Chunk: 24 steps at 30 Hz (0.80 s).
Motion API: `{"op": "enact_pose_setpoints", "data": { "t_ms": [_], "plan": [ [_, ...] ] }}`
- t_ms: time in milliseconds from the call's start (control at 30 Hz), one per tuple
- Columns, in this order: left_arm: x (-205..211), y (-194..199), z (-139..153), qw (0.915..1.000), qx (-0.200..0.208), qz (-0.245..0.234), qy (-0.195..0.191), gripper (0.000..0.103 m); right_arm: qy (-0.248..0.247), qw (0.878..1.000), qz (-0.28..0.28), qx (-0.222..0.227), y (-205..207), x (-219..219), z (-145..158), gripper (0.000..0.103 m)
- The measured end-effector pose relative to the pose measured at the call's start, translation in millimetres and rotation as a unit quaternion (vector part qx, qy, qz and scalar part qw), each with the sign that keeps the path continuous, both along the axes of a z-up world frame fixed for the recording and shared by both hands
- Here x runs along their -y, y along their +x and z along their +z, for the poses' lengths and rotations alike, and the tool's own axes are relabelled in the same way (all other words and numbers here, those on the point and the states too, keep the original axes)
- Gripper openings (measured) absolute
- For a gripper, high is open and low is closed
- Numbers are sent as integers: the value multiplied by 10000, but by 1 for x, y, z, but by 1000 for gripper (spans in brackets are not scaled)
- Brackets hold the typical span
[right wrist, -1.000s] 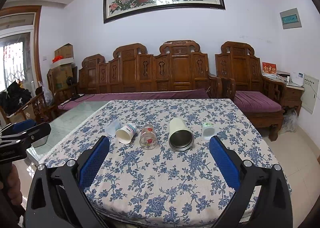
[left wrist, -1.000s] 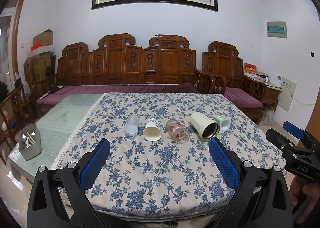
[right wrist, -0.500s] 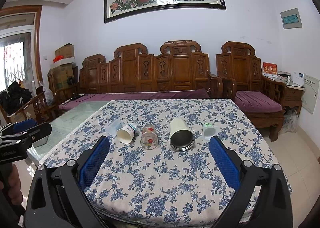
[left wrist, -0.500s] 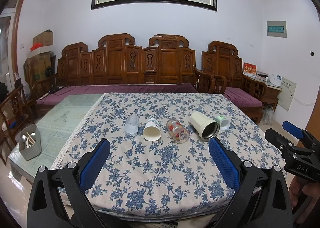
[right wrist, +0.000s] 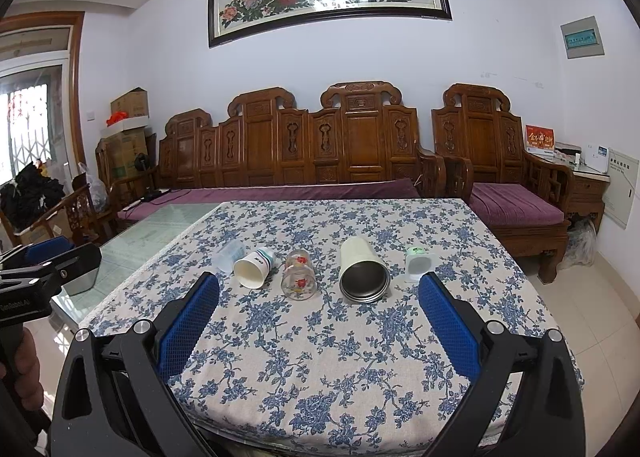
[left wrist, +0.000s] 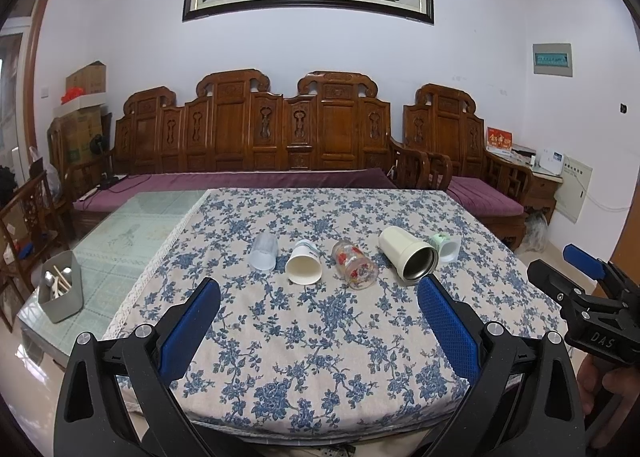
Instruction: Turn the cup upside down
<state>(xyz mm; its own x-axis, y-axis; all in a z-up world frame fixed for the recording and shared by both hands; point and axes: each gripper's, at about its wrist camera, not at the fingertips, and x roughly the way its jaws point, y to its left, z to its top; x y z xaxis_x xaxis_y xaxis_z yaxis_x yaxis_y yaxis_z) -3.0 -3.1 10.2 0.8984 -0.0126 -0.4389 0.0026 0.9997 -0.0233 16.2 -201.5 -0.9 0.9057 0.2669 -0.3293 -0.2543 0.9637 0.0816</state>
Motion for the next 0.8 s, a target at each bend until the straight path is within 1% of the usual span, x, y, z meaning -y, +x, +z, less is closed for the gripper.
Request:
{"op": "enact_pose_setpoints", "data": {
  "t_ms": [300,500,567,667,800],
  "plan": [
    [-1,0,0,10000,-11,-5,-3,95,-12,10000,-1,1,0,-1,0,100],
    [-2,5,-5,9999,-125,-14,-23,95,-12,10000,0,-59,2,-1,-4,100],
    [-4,9,-11,9997,-221,-20,-30,95,-10,10000,-2,-81,3,1,-7,100],
    [-4,21,-22,9987,-506,-84,-20,95,0,9998,-29,-190,10,5,-14,100],
    [-1,40,-41,9956,-907,-173,161,95,-76,9993,-69,-356,28,10,-26,100]
  ]
}}
